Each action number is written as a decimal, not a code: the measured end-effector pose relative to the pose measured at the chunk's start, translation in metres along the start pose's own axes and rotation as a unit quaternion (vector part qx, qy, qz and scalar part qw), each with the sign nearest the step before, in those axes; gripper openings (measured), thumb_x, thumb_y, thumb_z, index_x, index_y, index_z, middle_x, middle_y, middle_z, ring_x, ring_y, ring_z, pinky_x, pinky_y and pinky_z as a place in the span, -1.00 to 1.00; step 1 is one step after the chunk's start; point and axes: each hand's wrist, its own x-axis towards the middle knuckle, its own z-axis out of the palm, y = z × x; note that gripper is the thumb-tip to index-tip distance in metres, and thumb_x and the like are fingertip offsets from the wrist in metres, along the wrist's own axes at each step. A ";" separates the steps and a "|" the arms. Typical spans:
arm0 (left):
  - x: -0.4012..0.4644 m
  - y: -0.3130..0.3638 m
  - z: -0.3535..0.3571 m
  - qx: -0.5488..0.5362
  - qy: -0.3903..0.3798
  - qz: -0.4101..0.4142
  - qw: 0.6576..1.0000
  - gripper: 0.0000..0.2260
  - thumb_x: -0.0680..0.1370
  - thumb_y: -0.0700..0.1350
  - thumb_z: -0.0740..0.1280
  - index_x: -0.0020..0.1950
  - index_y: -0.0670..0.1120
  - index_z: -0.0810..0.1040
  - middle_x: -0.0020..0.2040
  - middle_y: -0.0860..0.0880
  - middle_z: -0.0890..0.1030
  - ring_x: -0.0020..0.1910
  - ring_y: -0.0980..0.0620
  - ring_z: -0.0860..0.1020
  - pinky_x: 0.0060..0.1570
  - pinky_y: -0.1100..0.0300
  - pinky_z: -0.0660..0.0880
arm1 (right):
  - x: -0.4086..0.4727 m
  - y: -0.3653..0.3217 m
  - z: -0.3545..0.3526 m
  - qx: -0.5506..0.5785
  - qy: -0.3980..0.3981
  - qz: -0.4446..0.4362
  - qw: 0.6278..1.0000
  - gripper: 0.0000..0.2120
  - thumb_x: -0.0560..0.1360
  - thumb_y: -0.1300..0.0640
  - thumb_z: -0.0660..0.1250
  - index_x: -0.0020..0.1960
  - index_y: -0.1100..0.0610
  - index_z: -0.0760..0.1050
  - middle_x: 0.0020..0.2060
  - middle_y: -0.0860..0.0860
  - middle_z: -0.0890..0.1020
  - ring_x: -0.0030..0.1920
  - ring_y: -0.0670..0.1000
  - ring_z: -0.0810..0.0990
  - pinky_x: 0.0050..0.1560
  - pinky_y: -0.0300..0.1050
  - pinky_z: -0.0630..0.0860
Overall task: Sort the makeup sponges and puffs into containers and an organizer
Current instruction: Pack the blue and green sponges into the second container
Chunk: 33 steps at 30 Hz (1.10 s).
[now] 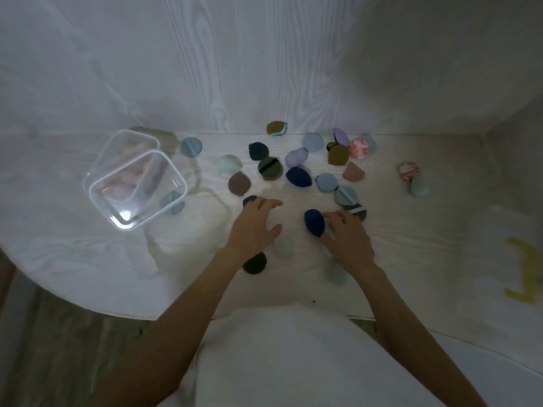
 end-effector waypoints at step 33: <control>-0.140 -0.143 -0.081 0.079 0.138 -0.065 0.985 -0.60 0.47 -0.18 0.39 0.29 0.01 0.45 0.14 -0.02 0.57 0.03 -0.09 0.52 -0.06 0.11 0.44 | 0.000 -0.200 0.055 0.096 -0.036 -0.303 0.948 -0.66 0.53 0.25 0.25 0.28 0.07 0.45 0.18 0.06 0.43 0.07 0.04 0.48 -0.13 -0.11 0.50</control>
